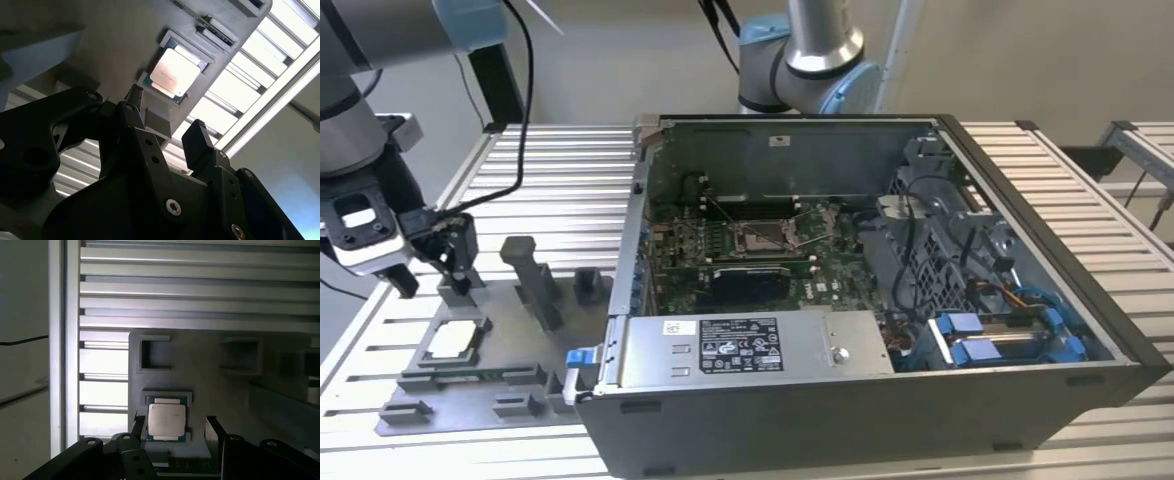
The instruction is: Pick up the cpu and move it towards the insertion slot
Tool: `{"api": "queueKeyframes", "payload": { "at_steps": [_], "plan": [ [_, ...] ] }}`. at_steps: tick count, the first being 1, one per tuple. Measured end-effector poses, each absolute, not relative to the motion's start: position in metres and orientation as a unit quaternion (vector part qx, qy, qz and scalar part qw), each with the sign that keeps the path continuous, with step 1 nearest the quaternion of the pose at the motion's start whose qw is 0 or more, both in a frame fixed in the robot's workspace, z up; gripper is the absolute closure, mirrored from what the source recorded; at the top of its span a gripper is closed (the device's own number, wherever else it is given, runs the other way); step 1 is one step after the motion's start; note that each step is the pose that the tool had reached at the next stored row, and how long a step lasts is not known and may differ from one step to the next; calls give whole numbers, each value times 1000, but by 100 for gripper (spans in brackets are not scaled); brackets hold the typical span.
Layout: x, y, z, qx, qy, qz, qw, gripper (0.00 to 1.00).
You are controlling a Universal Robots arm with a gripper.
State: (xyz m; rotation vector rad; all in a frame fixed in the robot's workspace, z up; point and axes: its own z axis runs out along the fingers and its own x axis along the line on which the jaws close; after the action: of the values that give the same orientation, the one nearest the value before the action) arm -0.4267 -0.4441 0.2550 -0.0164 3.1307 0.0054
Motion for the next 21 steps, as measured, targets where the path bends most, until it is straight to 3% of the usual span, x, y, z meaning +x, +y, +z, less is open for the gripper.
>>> {"api": "queueKeyframes", "payload": {
  "at_steps": [21],
  "plan": [
    [-429,-450,230,-4,1000,-2,5,0]
  ]
}}
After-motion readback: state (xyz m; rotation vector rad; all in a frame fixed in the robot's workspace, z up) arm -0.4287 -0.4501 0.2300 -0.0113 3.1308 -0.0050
